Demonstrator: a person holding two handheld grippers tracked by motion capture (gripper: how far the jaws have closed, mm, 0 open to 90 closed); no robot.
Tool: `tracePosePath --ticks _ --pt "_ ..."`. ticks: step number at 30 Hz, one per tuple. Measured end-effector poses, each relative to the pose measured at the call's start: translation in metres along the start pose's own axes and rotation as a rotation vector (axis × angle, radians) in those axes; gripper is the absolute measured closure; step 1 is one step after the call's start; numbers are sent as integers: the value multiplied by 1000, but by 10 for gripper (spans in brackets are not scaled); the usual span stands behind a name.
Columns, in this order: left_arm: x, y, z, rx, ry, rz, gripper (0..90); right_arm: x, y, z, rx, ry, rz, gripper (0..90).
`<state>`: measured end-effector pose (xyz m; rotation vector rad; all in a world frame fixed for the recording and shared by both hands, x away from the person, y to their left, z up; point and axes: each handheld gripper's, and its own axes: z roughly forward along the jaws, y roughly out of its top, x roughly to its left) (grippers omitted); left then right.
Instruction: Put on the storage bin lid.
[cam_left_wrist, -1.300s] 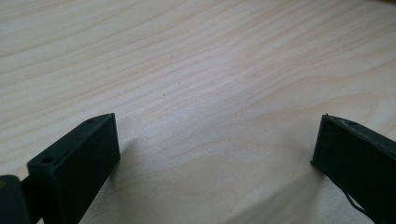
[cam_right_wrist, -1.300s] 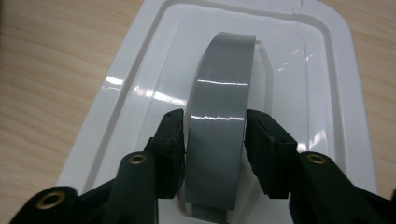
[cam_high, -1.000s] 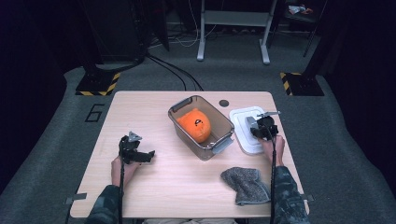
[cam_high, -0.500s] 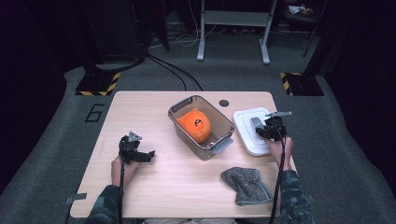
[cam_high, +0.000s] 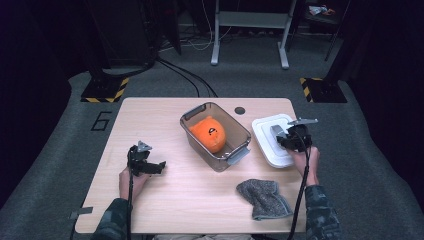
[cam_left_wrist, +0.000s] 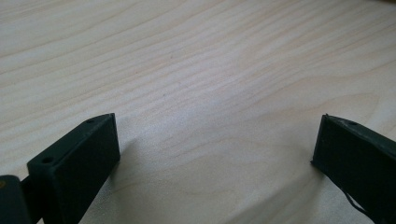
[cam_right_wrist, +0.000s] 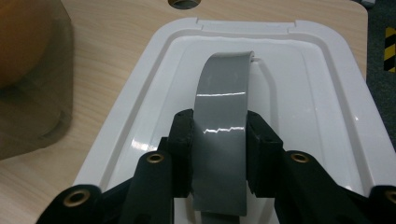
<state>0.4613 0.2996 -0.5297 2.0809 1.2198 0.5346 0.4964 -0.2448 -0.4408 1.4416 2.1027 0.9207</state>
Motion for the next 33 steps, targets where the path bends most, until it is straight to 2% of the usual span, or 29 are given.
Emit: tracePosePath --ticks 2,5,7,9,11,17,21,33 --pt "0 0 0 -1 -1 -2 0 0 2 -4 -3 1 -15 669" --pt "0 0 0 -1 -1 -1 0 0 5 -11 -17 1 -2 670" --pt "0 0 0 0 -1 -1 0 -2 8 -16 -29 4 -20 670" --pt "0 0 0 0 -1 -1 0 -1 10 -18 -32 6 -2 670" --pt "0 0 0 0 -1 -1 0 -2 12 -21 -34 8 -22 670" --pt "0 0 0 -3 1 -1 0 1 19 -32 -56 -1 -22 671" --pt "0 0 0 -1 0 -1 0 1 25 -40 -64 -6 -45 670" --pt "0 0 0 0 -1 -2 0 3 44 -60 -86 -4 -54 671"
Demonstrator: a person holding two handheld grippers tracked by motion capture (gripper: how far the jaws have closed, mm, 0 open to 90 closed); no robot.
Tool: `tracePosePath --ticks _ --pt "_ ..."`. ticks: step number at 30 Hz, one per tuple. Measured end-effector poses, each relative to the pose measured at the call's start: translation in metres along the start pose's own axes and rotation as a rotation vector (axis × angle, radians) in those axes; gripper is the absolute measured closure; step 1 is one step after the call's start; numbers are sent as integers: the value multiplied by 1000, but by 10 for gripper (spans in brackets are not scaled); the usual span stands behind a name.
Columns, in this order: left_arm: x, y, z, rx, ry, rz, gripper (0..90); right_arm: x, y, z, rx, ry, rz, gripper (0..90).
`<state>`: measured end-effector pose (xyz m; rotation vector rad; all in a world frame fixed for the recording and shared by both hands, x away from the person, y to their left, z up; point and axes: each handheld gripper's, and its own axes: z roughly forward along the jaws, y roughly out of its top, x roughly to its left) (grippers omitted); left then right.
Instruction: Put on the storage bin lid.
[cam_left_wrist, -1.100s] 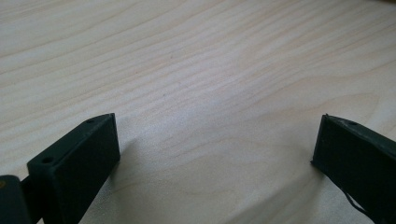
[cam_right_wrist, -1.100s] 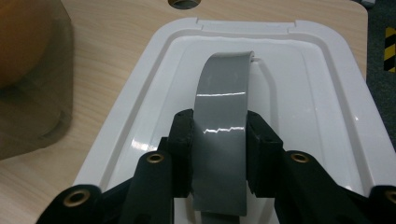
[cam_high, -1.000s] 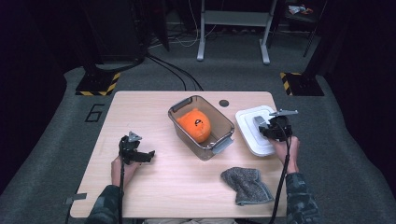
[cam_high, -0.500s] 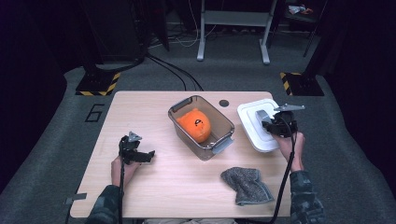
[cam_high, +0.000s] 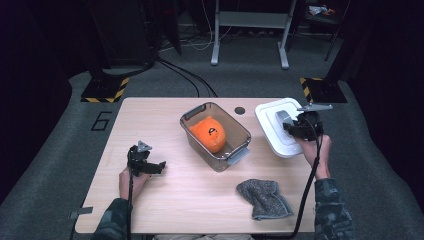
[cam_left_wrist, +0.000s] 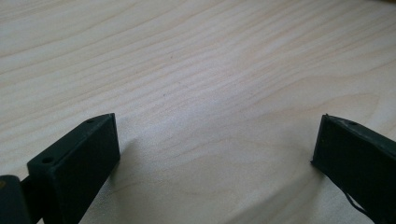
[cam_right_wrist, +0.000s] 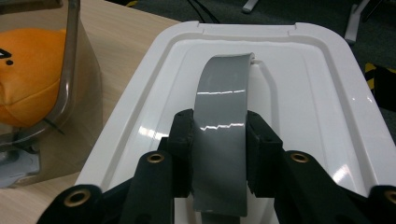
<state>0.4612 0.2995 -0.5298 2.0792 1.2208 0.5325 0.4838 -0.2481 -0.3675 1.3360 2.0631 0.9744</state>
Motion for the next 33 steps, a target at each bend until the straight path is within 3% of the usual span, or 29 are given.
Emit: tracePosePath --ticks 16,33 --pt "0 0 0 0 0 0 0 21 34 -10 -26 28 -54 671" --pt "0 0 0 0 0 0 0 64 61 8 -39 127 -115 671"
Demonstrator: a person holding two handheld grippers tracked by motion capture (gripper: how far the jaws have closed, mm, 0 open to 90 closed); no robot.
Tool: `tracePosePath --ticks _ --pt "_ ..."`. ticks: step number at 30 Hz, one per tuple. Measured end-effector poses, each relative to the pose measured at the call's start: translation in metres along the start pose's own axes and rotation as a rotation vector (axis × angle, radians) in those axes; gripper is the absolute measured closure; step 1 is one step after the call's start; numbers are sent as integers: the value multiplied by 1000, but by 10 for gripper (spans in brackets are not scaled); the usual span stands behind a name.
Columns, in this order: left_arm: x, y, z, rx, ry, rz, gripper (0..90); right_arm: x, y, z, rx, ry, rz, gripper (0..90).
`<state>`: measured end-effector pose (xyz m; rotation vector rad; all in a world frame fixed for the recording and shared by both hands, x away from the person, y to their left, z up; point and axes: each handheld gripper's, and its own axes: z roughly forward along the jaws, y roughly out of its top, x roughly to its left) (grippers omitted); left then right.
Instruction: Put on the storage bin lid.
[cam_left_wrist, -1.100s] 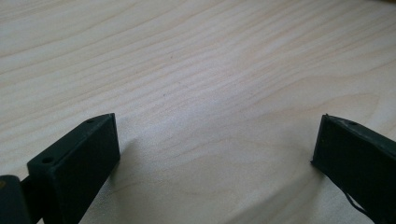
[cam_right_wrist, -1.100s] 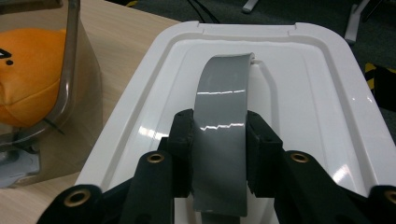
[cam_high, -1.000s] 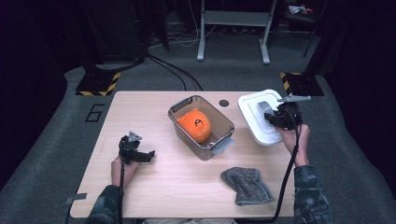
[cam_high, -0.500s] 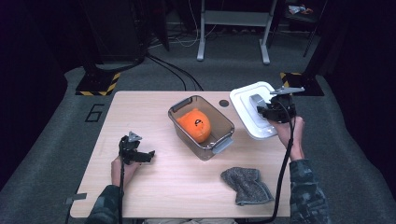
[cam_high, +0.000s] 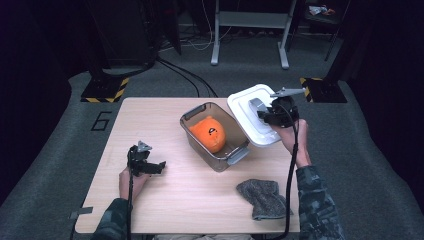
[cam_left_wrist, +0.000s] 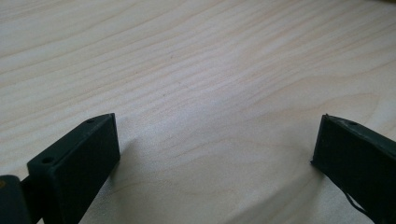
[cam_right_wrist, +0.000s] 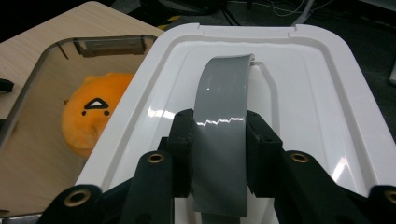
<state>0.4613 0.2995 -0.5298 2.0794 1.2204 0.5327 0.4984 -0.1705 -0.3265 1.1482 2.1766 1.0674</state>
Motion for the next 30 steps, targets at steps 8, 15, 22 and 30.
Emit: tracePosePath --ticks 8,15,22,30 --pt "0 0 0 0 1 2 0 21 11 12 -4 60 -5 671" --pt "0 0 0 0 1 2 0 36 16 23 -9 108 -35 671" --pt "0 0 0 -3 1 -3 0 48 19 34 -3 155 -50 671" --pt "0 0 0 1 1 3 0 60 17 49 8 207 -50 671"
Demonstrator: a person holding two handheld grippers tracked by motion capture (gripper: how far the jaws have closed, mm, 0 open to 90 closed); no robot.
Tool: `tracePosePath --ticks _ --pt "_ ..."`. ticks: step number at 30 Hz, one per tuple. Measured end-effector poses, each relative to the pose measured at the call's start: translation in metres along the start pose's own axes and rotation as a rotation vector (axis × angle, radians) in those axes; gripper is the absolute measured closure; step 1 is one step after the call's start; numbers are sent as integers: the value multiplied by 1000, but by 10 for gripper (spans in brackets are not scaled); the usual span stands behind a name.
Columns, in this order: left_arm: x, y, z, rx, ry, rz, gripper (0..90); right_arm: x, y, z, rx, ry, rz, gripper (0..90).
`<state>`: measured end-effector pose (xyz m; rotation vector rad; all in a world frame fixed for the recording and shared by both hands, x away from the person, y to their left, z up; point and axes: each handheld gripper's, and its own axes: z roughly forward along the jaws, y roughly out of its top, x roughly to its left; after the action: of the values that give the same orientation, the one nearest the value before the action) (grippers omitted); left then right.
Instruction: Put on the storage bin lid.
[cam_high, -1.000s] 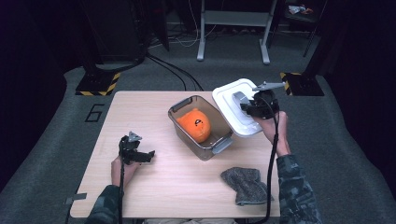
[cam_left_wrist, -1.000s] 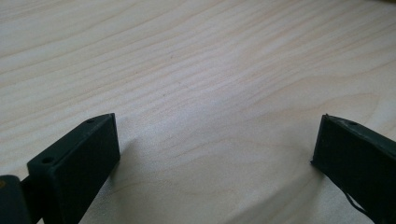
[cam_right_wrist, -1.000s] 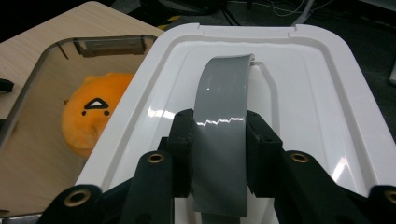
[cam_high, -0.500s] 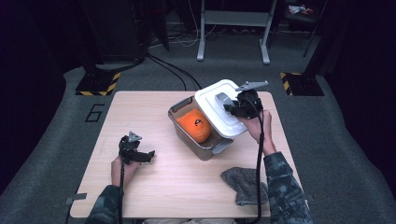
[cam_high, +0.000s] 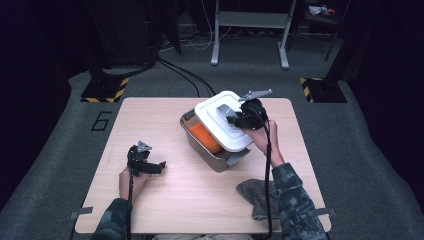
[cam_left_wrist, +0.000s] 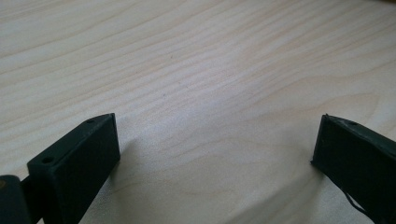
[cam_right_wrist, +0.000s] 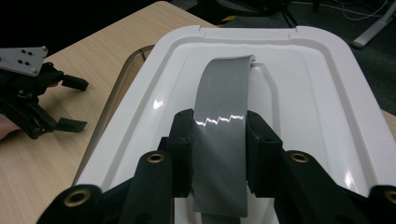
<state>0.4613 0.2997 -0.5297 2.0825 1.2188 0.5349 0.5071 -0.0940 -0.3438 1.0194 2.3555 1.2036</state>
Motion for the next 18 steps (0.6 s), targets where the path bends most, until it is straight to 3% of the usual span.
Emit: tracePosePath --ticks 18 --pt "0 0 0 0 -2 -1 0 19 -1 32 18 96 -13 671"
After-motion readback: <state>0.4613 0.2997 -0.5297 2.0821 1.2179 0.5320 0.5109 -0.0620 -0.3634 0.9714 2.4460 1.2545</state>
